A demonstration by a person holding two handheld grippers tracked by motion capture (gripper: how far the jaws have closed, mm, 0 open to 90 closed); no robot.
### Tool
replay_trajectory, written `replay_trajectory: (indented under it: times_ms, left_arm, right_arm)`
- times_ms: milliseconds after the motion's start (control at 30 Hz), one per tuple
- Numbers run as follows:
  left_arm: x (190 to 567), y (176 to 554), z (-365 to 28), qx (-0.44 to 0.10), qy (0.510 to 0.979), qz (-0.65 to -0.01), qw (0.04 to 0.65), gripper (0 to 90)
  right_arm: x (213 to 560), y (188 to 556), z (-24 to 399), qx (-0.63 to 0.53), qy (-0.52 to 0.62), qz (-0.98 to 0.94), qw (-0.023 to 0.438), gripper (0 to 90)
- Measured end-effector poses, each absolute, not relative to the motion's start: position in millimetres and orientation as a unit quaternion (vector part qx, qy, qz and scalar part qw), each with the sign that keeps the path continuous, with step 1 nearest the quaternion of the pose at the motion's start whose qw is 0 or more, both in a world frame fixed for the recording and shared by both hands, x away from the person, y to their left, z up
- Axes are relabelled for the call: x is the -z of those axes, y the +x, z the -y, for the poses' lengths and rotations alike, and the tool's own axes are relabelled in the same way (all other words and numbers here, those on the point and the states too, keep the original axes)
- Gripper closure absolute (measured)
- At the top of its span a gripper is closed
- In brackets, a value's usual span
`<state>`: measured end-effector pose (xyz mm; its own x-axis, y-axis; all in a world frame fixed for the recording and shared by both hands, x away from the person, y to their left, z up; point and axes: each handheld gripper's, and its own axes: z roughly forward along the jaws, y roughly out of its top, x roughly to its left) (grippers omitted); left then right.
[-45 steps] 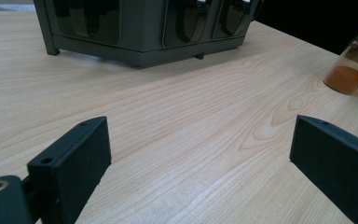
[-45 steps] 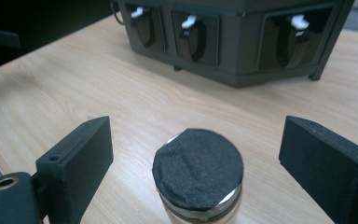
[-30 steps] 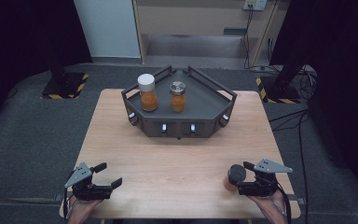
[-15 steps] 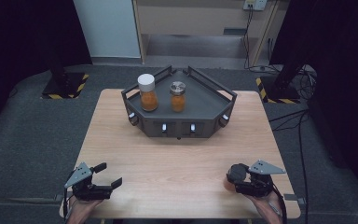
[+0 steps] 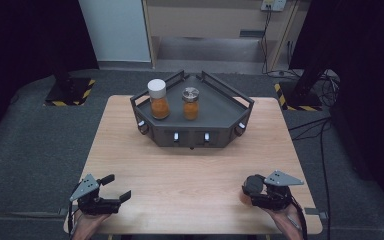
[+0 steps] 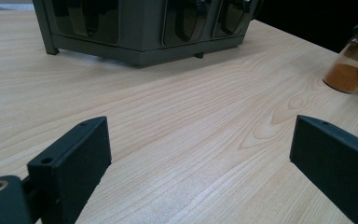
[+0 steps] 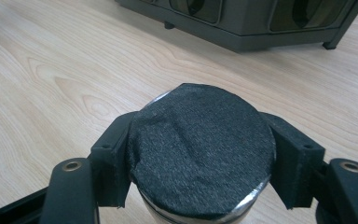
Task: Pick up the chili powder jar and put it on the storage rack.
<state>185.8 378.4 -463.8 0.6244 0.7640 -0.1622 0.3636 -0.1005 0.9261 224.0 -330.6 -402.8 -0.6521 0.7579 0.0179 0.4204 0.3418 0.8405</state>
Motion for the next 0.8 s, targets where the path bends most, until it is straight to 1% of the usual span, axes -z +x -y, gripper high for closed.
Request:
replay_trajectory:
  times_ms: [400, 800]
  left_arm:
    - [464, 186, -379, -0.184, 0.718, -0.393, 0.544, 4.1]
    - [464, 186, -378, -0.184, 0.719, -0.393, 0.542, 4.2]
  right_arm:
    - [390, 236, 317, -0.44, 0.346, -0.809, 0.183, 33.6]
    - [364, 255, 302, -0.436, 0.326, -0.82, 0.179, 34.8]
